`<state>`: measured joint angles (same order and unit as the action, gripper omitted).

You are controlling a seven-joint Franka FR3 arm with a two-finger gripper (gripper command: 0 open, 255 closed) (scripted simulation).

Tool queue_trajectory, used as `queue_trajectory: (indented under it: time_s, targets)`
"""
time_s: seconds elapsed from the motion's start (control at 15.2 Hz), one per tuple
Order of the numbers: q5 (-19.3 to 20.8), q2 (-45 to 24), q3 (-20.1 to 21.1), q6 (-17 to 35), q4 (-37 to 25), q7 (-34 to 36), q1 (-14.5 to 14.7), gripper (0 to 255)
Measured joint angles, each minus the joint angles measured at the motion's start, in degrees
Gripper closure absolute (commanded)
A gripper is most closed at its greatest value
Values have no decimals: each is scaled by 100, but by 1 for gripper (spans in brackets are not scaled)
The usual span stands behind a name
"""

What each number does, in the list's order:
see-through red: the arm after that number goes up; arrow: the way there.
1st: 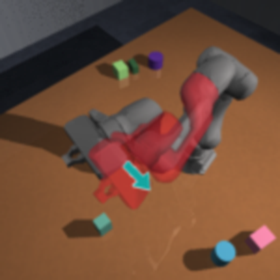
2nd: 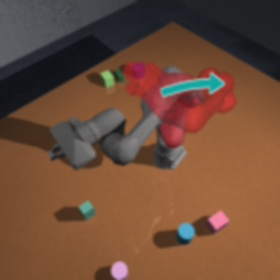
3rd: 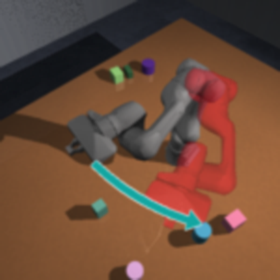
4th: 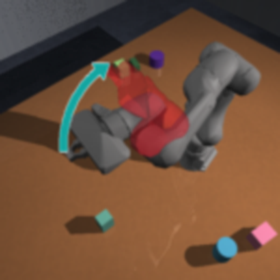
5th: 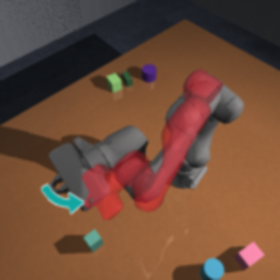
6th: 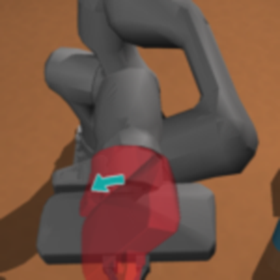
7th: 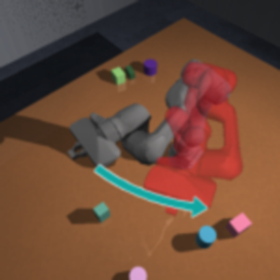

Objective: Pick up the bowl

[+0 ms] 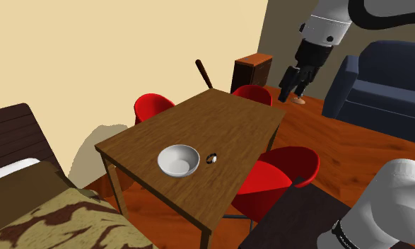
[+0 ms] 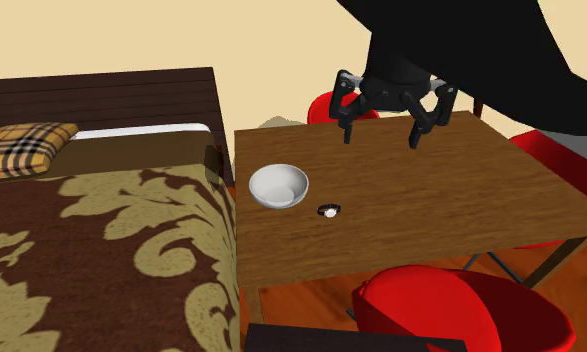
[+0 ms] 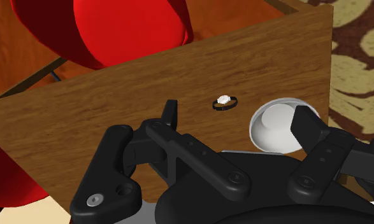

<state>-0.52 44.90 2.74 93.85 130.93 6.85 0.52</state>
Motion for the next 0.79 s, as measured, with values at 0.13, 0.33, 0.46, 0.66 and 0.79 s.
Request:
queue_trajectory:
  time_s: [0.13,0.33,0.46,0.66,0.79]
  targets:
    - [-12,-62,11,86,24,14,2,0]
    - [-73,-330,62,572,237,80,17,0]
    - [-117,-549,101,976,417,123,28,0]
    - [-180,-1031,172,1587,526,201,44,0]
    - [-210,-1352,208,1900,504,240,50,0]
